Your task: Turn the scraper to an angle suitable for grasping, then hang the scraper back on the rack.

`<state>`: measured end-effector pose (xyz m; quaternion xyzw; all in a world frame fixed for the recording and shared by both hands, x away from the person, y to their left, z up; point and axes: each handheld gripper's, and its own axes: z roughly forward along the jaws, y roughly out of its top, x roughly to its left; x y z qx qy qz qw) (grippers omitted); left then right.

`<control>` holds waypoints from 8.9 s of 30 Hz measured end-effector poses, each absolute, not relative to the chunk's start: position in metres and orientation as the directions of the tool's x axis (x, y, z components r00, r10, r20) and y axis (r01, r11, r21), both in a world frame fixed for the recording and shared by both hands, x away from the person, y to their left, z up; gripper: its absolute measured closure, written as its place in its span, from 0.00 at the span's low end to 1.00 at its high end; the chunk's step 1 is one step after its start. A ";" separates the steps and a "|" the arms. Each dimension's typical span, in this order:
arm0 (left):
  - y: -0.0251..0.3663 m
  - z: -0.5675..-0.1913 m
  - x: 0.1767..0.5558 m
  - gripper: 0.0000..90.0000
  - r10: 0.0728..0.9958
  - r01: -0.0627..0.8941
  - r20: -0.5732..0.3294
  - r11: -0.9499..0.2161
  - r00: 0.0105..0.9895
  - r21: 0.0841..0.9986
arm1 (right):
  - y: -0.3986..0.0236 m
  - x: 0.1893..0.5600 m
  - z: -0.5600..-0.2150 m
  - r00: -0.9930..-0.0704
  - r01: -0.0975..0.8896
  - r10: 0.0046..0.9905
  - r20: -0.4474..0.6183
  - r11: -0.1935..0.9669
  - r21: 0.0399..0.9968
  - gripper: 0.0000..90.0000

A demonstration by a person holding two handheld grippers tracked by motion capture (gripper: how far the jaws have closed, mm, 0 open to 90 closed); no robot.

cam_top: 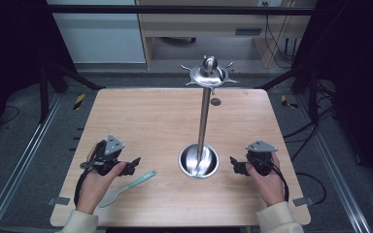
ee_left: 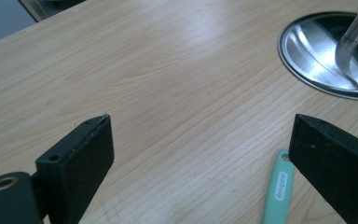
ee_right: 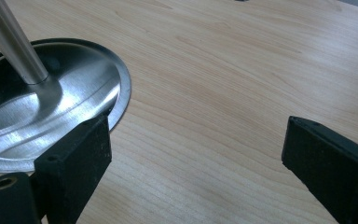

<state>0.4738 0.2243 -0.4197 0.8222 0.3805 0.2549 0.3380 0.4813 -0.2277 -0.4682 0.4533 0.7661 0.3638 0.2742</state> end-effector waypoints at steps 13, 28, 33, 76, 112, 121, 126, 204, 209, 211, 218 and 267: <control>0.200 -0.458 0.475 0.68 0.706 0.467 0.142 -0.591 0.694 0.658 | -0.225 0.483 -0.469 -0.442 0.497 0.892 -0.094 0.331 0.802 0.10; 0.191 -0.477 0.476 1.00 0.664 0.479 0.118 -0.639 0.738 0.602 | -0.225 0.483 -0.469 -0.443 0.500 0.893 -0.087 0.326 0.802 0.09; 0.191 -0.479 0.477 1.00 0.662 0.484 0.108 -0.640 0.742 0.597 | -0.225 0.483 -0.469 -0.442 0.500 0.893 -0.087 0.326 0.802 0.09; 0.167 -0.447 0.460 0.75 0.471 0.393 0.150 -0.843 0.869 0.367 | -0.227 0.483 -0.468 -0.439 0.501 0.895 -0.081 0.319 0.804 0.09; 0.158 -0.462 0.478 0.76 0.410 0.395 0.023 -0.891 0.912 0.222 | -0.227 0.483 -0.468 -0.439 0.499 0.895 -0.079 0.316 0.807 0.09; 0.154 -0.463 0.479 0.80 0.396 0.381 0.036 -0.902 0.918 0.201 | -0.228 0.483 -0.468 -0.439 0.498 0.895 -0.081 0.317 0.807 0.09; 0.156 -0.461 0.477 0.81 0.406 0.388 0.043 -0.895 0.913 0.218 | -0.228 0.483 -0.467 -0.438 0.496 0.895 -0.080 0.315 0.809 0.09; 0.188 -0.306 0.440 0.82 0.606 0.323 0.137 -0.586 0.784 0.743 | -0.226 0.484 -0.469 -0.439 0.497 0.894 -0.086 0.321 0.807 0.10; 0.188 -0.299 0.437 0.82 0.613 0.305 0.143 -0.566 0.777 0.766 | -0.226 0.484 -0.469 -0.439 0.498 0.895 -0.086 0.321 0.806 0.10; 0.188 -0.298 0.436 0.82 0.615 0.301 0.143 -0.559 0.776 0.772 | -0.226 0.484 -0.469 -0.438 0.498 0.895 -0.085 0.320 0.806 0.10; 0.188 -0.287 0.431 0.82 0.615 0.267 0.159 -0.541 0.772 0.798 | -0.225 0.484 -0.469 -0.443 0.494 0.892 -0.088 0.326 0.806 0.10; 0.153 -0.240 0.452 0.82 0.624 0.194 0.118 -0.409 0.773 0.892 | -0.227 0.484 -0.467 -0.436 0.491 0.896 -0.082 0.313 0.813 0.09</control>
